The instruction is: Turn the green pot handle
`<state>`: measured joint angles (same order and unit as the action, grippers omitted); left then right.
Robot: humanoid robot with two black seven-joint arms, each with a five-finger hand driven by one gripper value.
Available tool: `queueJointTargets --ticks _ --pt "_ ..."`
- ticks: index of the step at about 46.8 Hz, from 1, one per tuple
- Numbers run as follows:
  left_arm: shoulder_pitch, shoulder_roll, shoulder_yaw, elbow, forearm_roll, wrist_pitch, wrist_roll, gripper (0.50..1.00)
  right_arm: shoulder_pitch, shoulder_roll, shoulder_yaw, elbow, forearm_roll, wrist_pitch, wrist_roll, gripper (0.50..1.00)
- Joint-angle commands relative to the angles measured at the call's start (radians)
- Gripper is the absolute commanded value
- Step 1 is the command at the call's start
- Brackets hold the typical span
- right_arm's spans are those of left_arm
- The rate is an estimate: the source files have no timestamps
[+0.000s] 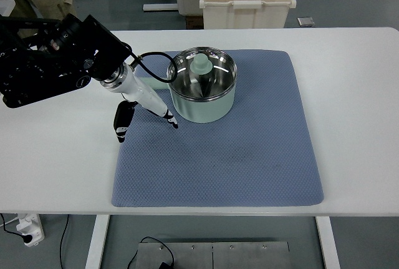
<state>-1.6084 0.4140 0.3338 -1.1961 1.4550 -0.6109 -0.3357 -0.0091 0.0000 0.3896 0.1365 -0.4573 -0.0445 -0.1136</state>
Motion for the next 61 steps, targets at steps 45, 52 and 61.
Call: queueJointTargets --ticks 45,52,61 --pt "0.110 -0.118 -0.317 0.283 -1.567 0.124 -0.016 1.000 0.000 0.000 0.000 0.000 0.000 0.000 0.000 1.000" --pt "0.185 -0.155 -0.349 0.408 -1.728 0.227 -0.016 1.000 0.000 0.000 0.000 0.000 0.000 0.000 0.000 1.000" --pt "0.304 -0.175 -0.421 0.477 -1.880 0.382 -0.016 1.000 0.000 0.000 0.000 0.000 0.000 0.000 0.000 1.000"
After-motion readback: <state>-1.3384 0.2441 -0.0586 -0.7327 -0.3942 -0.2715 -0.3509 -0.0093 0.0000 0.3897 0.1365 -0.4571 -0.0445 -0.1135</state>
